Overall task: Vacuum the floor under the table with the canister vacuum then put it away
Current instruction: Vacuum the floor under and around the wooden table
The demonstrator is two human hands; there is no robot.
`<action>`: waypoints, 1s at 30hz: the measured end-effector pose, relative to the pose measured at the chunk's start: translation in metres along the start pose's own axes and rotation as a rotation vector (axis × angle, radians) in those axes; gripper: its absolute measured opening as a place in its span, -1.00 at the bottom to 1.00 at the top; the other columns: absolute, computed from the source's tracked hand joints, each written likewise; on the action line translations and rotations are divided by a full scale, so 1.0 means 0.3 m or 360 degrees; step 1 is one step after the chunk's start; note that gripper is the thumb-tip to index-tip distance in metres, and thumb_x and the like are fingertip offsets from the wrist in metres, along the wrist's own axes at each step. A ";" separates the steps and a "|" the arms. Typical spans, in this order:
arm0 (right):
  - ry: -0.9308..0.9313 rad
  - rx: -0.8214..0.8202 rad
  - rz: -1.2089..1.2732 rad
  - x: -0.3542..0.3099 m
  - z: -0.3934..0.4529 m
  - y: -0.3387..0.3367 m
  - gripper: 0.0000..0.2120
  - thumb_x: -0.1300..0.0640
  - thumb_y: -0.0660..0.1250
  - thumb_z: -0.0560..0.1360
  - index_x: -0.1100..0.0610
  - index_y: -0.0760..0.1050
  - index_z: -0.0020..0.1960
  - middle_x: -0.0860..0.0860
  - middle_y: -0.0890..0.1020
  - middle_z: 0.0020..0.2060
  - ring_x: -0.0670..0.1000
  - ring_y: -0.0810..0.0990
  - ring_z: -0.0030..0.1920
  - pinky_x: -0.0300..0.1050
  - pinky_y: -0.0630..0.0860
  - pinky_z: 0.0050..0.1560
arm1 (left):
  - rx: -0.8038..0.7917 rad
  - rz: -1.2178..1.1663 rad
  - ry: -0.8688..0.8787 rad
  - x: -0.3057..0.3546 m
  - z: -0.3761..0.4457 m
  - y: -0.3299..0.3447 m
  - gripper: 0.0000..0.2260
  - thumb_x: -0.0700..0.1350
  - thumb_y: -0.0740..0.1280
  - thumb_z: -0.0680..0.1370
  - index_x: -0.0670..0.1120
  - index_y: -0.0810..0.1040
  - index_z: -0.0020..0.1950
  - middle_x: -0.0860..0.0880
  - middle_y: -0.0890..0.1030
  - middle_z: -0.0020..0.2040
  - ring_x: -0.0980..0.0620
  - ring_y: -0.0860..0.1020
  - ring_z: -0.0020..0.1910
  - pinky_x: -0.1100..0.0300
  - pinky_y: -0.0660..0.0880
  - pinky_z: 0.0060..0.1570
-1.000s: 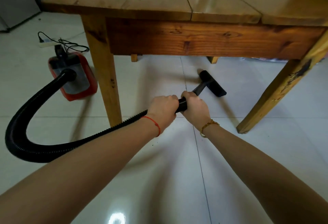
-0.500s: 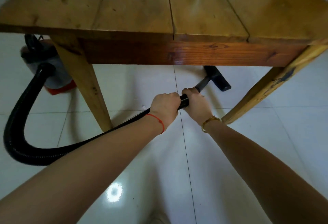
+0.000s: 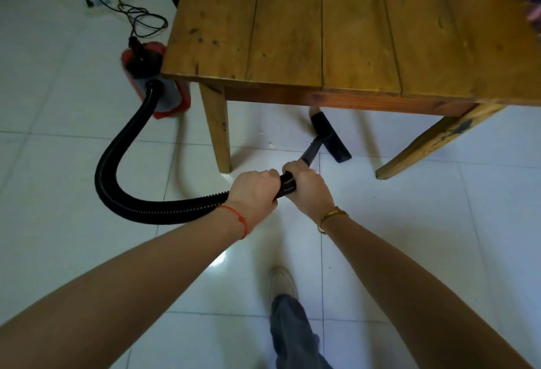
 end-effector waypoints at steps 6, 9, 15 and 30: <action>-0.0029 -0.0181 0.0053 -0.153 -0.117 -0.001 -0.79 0.18 0.38 0.43 0.18 0.48 0.04 0.10 0.55 0.01 0.13 0.59 -0.16 -0.10 0.51 -0.15 | -0.0113 -0.0006 -0.0023 -0.046 -0.186 -0.036 -0.81 -0.11 0.23 0.55 -0.14 0.41 0.14 -0.07 0.60 -0.04 -0.09 0.59 -0.12 0.14 0.35 -0.26; -0.0036 -0.0201 0.0088 -0.188 -0.144 -0.005 -0.79 0.20 0.38 0.42 0.18 0.48 0.04 0.10 0.55 0.01 0.12 0.58 -0.15 -0.17 0.46 -0.15 | -0.0133 0.0012 -0.0009 -0.055 -0.227 -0.055 -0.80 -0.09 0.24 0.55 -0.14 0.41 0.14 -0.07 0.61 -0.03 -0.10 0.60 -0.11 0.14 0.35 -0.25; 0.0024 -0.0176 0.0133 -0.141 -0.103 -0.073 -0.81 0.21 0.38 0.42 0.18 0.47 0.01 0.08 0.56 -0.03 0.11 0.57 -0.19 -0.08 0.54 -0.14 | -0.0139 0.0025 0.0021 -0.025 -0.155 -0.113 -0.80 -0.11 0.24 0.55 -0.15 0.41 0.14 -0.08 0.60 -0.03 -0.11 0.60 -0.10 0.15 0.34 -0.26; 0.0196 -0.0227 -0.0210 0.254 0.136 -0.315 -0.88 0.08 0.31 0.54 0.13 0.46 -0.03 -0.04 0.53 -0.23 -0.04 0.51 -0.26 -0.32 0.37 -0.23 | -0.0135 -0.0113 0.0047 0.226 0.295 -0.225 -0.75 -0.15 0.26 0.56 -0.16 0.42 0.22 -0.08 0.60 0.06 -0.08 0.59 -0.01 0.15 0.36 -0.19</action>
Point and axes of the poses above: each hand's wrist, its own z-axis towards the middle knuckle, its own y-axis out of the palm, x = y × z, the point moved 3 cm from there along z, towards the middle knuckle
